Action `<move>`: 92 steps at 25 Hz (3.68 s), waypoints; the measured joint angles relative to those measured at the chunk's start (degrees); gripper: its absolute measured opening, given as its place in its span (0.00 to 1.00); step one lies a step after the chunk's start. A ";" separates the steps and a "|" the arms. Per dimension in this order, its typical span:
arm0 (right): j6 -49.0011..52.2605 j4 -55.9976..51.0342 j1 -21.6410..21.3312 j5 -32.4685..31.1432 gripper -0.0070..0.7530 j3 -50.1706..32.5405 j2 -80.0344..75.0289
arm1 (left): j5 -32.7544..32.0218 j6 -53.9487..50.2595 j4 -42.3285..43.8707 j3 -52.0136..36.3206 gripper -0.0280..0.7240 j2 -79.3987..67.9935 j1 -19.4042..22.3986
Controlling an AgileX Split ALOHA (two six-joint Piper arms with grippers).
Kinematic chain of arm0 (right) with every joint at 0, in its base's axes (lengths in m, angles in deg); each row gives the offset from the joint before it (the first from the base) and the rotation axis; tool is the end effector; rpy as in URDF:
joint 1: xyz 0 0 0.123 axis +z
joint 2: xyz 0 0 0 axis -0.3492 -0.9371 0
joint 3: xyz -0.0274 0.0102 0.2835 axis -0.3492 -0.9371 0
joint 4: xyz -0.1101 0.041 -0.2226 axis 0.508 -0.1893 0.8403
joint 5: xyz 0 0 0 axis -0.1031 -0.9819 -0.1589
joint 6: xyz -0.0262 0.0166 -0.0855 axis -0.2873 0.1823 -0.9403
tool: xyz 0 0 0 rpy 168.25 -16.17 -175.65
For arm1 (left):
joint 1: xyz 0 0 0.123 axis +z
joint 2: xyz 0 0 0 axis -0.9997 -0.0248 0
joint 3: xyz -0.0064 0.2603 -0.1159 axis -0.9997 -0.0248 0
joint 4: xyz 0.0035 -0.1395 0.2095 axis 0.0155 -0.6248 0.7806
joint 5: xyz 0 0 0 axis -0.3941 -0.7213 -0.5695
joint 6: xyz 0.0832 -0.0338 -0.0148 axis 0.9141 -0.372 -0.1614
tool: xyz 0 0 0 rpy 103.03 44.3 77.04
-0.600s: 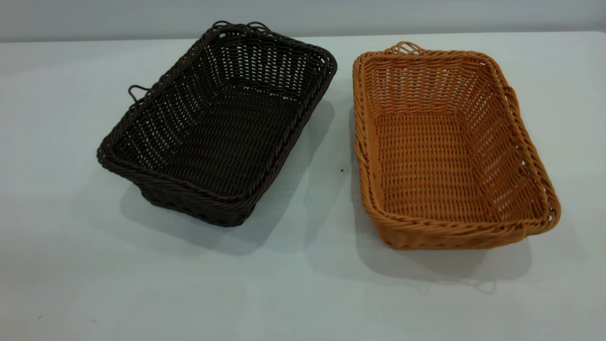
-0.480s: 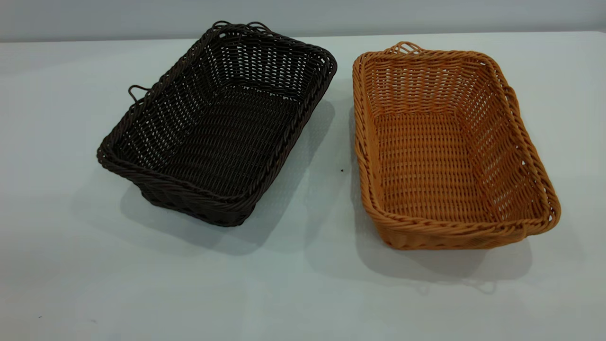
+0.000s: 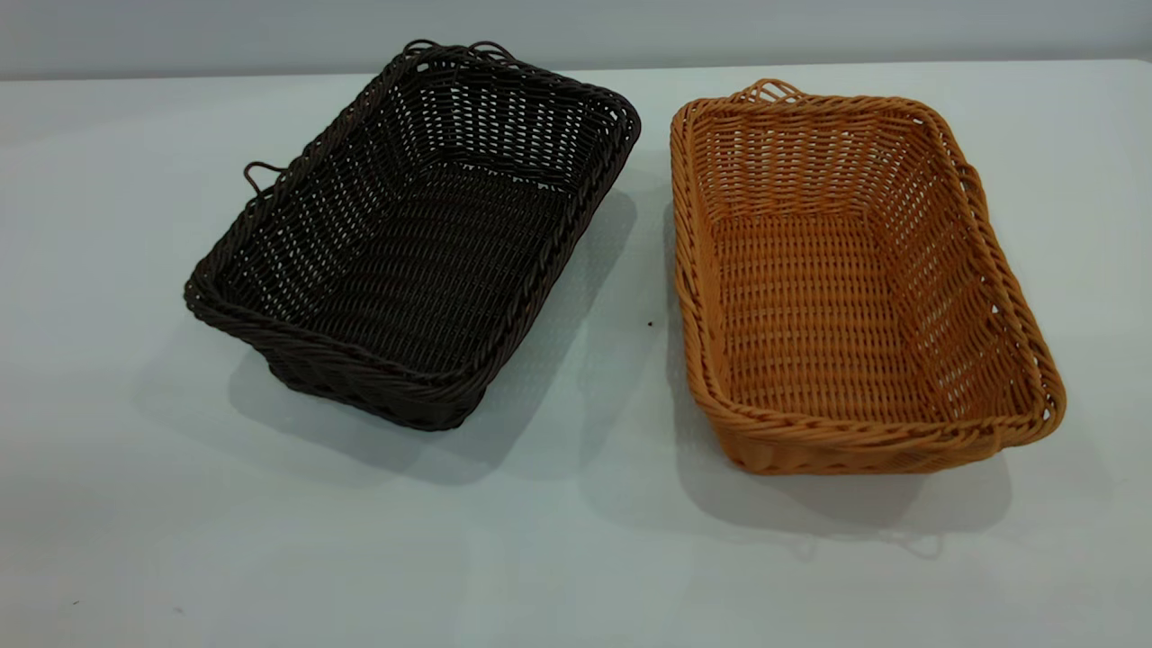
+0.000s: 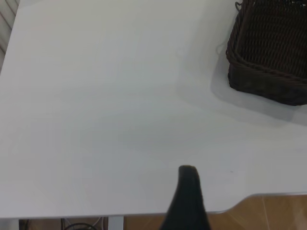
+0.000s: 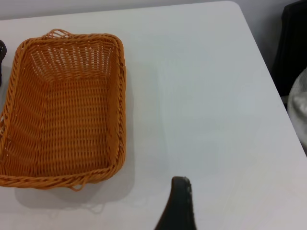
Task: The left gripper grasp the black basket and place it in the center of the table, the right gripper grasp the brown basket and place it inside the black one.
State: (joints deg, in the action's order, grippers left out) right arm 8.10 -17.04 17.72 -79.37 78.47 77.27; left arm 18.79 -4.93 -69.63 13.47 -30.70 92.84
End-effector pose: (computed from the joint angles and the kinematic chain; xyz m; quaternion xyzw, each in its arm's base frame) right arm -0.0078 0.0003 0.2626 0.0274 0.8764 -0.0078 0.4807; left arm -0.0088 -0.0062 0.2693 0.0064 0.8663 0.0050 0.4994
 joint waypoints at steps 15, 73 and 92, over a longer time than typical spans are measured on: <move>0.00 0.00 0.00 0.00 0.78 0.00 0.00 | 0.00 0.00 0.00 0.00 0.79 0.00 0.00; -9.52 -39.15 0.00 16.41 0.78 2.82 -64.16 | 50.25 16.62 -10.52 60.79 0.38 -139.47 -17.71; -32.26 -100.15 16.42 30.90 0.75 3.85 -115.46 | 54.97 20.74 -9.81 66.38 0.15 -132.20 -17.59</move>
State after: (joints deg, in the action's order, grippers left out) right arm -24.16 -117.19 34.14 -48.47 82.33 -38.20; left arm 73.77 15.81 -79.43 79.85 -162.90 75.25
